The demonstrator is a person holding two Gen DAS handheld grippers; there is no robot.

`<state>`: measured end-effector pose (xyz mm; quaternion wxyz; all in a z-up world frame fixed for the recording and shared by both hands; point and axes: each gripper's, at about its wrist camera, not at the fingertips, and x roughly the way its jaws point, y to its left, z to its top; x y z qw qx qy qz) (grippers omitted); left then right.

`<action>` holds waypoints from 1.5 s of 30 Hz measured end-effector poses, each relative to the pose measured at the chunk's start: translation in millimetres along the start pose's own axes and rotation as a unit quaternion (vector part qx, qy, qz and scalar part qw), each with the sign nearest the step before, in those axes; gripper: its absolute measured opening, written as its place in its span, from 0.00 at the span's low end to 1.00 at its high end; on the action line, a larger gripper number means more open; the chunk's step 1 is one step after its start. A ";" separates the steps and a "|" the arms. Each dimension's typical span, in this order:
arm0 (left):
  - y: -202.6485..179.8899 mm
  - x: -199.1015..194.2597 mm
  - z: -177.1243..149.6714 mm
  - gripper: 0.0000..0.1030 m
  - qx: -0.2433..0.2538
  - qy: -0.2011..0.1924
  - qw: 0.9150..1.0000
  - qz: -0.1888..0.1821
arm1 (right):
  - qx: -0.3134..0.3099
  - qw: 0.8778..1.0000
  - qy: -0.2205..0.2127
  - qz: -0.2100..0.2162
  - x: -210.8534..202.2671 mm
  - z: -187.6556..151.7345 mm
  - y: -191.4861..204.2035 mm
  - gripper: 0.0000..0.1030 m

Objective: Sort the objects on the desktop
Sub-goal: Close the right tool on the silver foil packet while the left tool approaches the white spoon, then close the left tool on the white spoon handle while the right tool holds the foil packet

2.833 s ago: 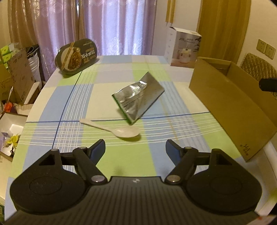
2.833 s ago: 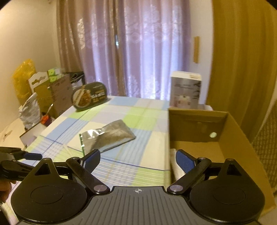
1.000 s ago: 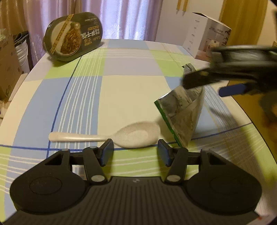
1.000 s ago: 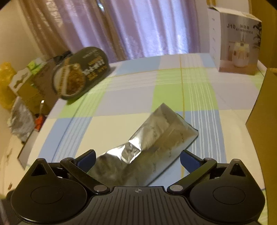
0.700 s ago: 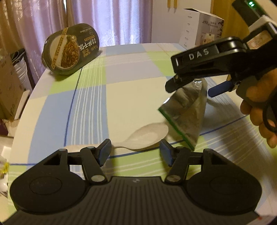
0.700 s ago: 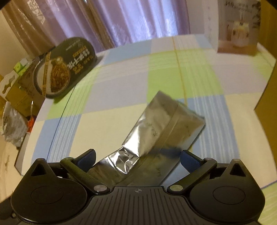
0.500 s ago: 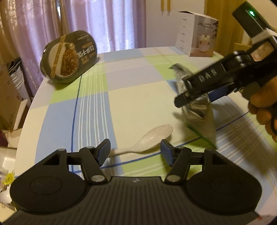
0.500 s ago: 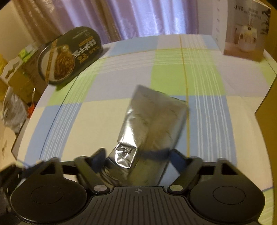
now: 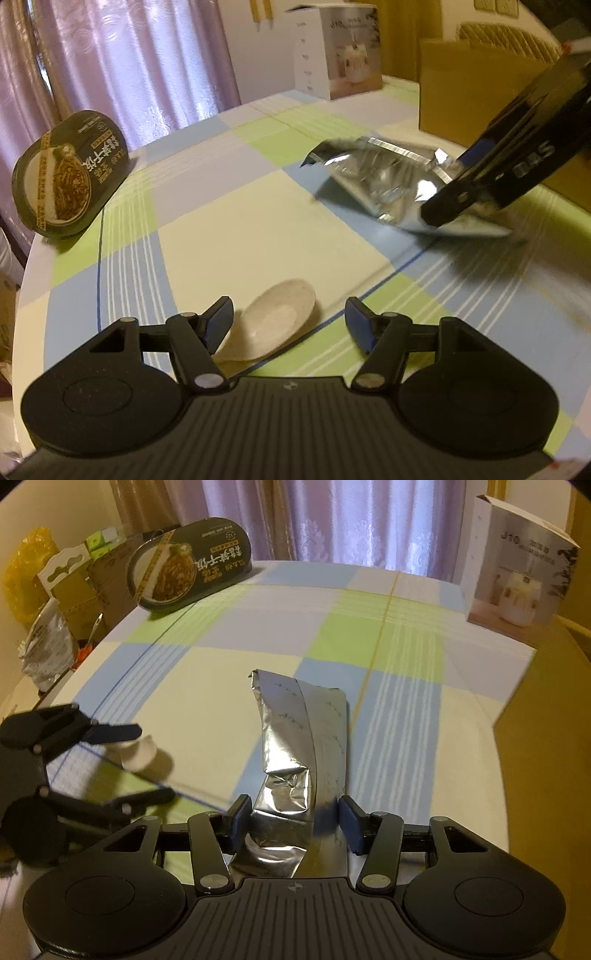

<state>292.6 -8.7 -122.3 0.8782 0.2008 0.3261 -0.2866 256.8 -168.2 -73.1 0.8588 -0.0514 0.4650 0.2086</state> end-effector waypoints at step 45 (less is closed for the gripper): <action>-96.4 -78.7 -17.8 0.65 -0.198 0.038 0.979 -0.021 | 0.036 0.998 -0.039 -0.022 -109.7 -139.8 -9.3 0.78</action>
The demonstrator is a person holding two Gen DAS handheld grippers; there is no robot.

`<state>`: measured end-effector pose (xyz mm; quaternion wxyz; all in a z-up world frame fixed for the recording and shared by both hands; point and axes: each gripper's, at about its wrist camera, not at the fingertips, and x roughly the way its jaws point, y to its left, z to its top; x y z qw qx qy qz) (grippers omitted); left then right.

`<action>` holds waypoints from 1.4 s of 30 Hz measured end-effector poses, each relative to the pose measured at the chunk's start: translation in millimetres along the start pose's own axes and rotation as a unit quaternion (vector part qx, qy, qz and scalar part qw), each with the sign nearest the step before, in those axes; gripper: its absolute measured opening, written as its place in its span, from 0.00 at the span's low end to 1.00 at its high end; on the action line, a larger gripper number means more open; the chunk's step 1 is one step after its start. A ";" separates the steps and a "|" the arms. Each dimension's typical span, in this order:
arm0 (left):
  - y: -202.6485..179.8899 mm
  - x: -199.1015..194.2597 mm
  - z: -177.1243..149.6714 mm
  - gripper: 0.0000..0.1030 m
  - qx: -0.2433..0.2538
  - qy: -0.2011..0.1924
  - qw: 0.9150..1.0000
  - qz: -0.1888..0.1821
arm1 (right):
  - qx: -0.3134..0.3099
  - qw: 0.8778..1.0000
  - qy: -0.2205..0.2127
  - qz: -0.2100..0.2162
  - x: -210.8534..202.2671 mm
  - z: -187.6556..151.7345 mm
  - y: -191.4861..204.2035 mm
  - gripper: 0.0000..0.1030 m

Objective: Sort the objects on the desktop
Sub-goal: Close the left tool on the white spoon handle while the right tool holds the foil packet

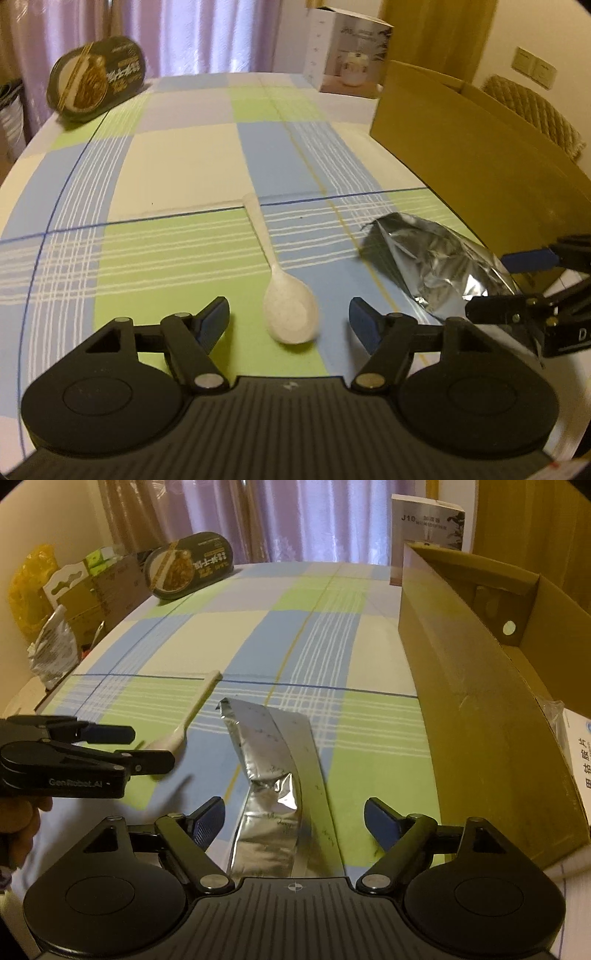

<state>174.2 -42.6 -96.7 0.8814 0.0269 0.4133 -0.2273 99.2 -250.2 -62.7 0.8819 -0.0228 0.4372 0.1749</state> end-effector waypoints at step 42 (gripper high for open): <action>-9.2 0.0 -4.6 0.27 0.002 0.019 0.999 0.028 | 0.005 1.000 0.014 0.007 24.6 3.9 6.4 0.81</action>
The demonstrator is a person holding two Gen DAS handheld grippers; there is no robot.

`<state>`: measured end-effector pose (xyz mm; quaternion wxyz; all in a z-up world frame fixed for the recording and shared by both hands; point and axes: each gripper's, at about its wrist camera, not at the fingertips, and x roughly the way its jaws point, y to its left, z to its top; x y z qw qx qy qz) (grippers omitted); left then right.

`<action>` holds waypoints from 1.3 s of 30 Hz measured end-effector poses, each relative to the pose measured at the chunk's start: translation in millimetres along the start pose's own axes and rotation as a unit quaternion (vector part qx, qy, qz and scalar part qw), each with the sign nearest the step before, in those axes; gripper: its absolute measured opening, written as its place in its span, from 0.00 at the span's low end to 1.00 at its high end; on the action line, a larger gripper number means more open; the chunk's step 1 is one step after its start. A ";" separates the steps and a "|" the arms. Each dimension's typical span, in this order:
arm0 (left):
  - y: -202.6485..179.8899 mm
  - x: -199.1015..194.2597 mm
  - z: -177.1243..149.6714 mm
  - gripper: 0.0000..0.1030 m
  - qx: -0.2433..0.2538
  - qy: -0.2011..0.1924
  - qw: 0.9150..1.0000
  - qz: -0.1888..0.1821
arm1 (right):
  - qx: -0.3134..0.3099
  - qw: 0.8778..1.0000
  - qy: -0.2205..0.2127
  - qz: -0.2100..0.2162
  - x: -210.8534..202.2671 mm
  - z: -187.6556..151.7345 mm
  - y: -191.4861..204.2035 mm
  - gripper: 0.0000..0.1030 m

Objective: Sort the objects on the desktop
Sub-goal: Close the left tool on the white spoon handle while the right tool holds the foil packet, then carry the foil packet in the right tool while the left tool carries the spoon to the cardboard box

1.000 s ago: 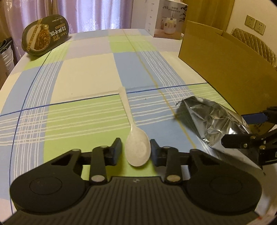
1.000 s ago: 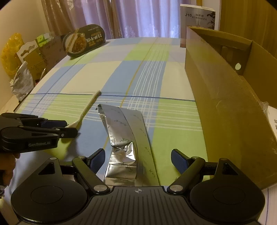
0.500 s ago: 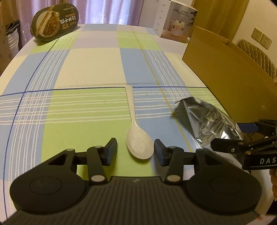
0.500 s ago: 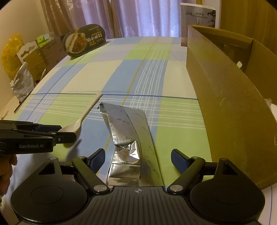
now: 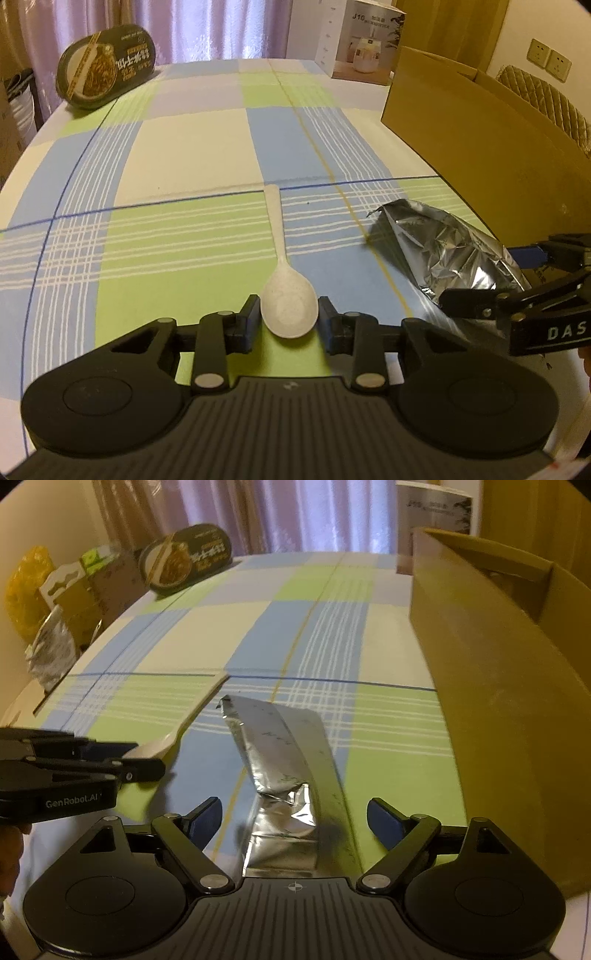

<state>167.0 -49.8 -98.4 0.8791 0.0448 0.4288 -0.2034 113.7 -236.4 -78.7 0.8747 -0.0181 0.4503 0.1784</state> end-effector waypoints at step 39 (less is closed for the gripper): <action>4.8 9.8 4.2 0.27 -0.031 0.011 0.999 -0.018 | -0.094 0.990 0.103 -0.007 25.2 25.7 10.6 0.43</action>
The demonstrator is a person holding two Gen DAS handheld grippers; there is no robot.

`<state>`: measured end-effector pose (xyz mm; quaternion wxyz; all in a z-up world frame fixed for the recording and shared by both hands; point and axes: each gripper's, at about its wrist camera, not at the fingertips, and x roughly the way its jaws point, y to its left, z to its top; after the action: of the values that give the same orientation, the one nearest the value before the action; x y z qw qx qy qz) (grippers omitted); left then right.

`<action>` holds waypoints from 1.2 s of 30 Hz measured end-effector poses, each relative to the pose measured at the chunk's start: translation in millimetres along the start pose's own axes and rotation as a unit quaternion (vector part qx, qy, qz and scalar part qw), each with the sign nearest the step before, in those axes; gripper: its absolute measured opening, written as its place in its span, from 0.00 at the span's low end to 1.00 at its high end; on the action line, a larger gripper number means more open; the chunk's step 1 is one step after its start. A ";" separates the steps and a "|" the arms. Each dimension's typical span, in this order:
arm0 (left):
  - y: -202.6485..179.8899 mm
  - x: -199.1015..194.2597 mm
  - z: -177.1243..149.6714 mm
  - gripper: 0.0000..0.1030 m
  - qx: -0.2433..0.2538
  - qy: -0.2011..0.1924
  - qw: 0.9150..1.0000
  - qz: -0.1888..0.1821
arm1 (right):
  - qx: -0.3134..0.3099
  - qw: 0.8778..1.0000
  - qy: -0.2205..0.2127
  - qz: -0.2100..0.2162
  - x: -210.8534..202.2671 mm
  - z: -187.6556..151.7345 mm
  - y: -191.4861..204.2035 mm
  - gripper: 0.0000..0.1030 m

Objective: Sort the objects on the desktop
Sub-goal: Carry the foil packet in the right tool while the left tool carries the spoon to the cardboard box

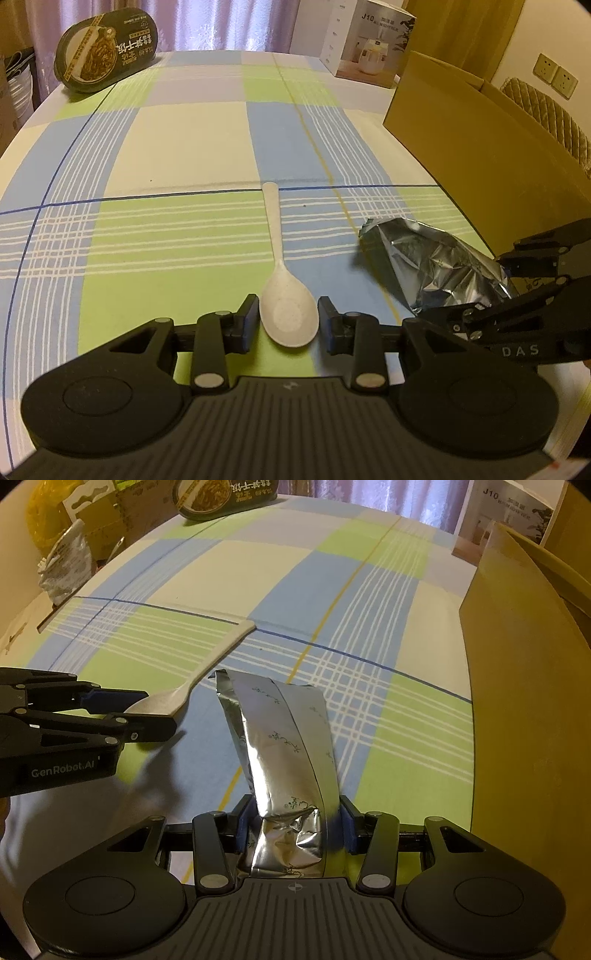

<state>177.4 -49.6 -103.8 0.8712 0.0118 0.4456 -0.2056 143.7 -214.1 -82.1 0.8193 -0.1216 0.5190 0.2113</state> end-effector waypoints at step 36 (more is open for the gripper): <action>-58.4 -92.9 -7.3 0.27 0.010 -0.086 0.996 0.032 | 0.055 0.990 -0.130 0.011 -126.5 -28.3 -2.3 0.36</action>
<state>102.1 -69.3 -26.1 0.9123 0.0172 0.3662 -0.1826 75.2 -255.8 19.7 0.8827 -0.0427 0.4205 0.2055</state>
